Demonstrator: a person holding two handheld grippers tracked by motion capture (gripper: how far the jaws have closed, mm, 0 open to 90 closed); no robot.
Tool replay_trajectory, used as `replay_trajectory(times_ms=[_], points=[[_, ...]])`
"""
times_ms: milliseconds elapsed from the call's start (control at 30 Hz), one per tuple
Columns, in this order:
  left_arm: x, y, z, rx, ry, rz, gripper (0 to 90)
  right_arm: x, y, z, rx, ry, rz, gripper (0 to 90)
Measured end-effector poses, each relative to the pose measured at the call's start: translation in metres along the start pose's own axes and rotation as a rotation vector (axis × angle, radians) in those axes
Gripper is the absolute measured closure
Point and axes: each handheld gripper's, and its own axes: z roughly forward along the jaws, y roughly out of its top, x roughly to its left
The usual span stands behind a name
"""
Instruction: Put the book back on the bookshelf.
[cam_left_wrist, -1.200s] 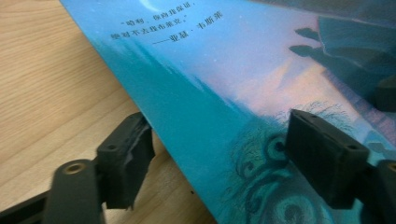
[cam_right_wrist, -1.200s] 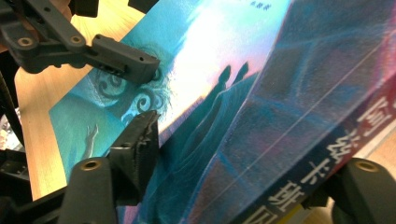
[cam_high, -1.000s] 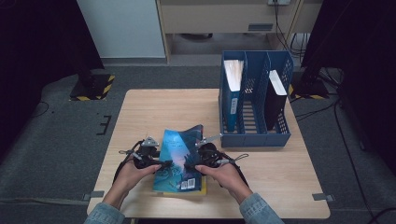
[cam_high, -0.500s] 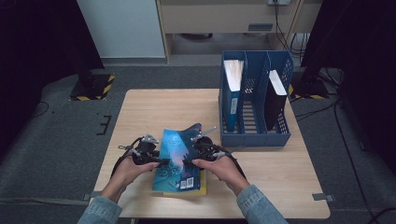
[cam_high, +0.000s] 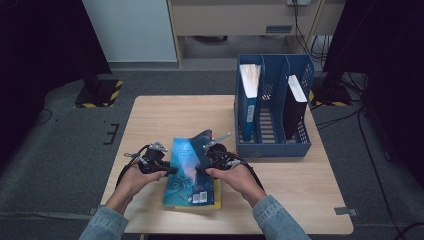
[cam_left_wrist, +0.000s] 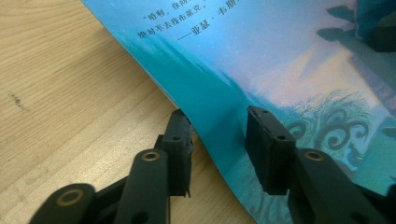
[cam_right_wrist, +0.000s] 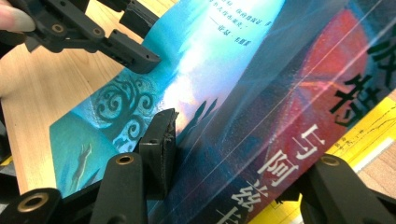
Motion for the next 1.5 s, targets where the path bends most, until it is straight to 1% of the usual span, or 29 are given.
replay_trajectory(times_ms=[100,267,367,500,567,767,800,867,900,933,1033,1100,1267,1400,1500], points=[[0.0,-0.001,0.0,-0.005,0.001,-0.004,62.9,0.001,0.003,0.0,0.008,-0.001,0.001,50.1],[0.003,-0.001,-0.002,-0.01,-0.008,0.001,67.1,0.001,0.008,0.0,0.034,0.002,-0.012,48.5],[0.005,-0.002,-0.003,-0.006,-0.015,0.0,69.7,0.003,0.009,-0.001,0.03,-0.002,-0.035,49.9],[0.006,-0.003,-0.006,-0.003,-0.021,0.007,73.4,0.006,0.01,-0.004,0.015,-0.005,-0.046,51.1],[0.006,-0.003,-0.007,-0.003,-0.023,0.007,75.3,0.007,0.01,-0.005,0.009,0.001,-0.049,51.1],[0.008,-0.004,-0.009,-0.006,-0.029,0.002,77.6,0.008,0.014,-0.006,0.02,0.007,-0.059,50.5],[0.008,-0.004,-0.01,-0.008,-0.028,0.001,77.8,0.008,0.015,-0.006,0.018,0.007,-0.061,50.8],[0.008,-0.004,-0.011,-0.013,-0.028,0.003,78.4,0.008,0.016,-0.007,0.008,0.006,-0.084,52.2],[0.008,-0.004,-0.013,-0.014,-0.029,0.004,78.6,0.009,0.016,-0.008,0.005,0.008,-0.08,52.7],[0.009,-0.003,-0.014,-0.021,-0.028,0.005,78.8,0.009,0.017,-0.009,0.0,0.012,-0.08,52.9],[0.008,-0.001,-0.017,-0.02,-0.017,0.018,79.2,0.011,0.018,-0.011,-0.014,0.009,-0.092,52.5],[0.007,0.0,-0.019,-0.016,-0.013,0.029,79.4,0.011,0.02,-0.012,-0.015,0.012,-0.086,51.0],[0.003,0.005,-0.022,-0.013,-0.004,0.049,79.6,0.013,0.025,-0.016,-0.007,0.001,-0.095,50.2],[0.002,0.009,-0.026,-0.023,0.006,0.059,79.8,0.012,0.028,-0.02,-0.014,-0.006,-0.109,52.4],[0.002,0.013,-0.031,-0.039,0.017,0.062,80.0,0.012,0.031,-0.025,-0.04,-0.019,-0.119,54.2]])
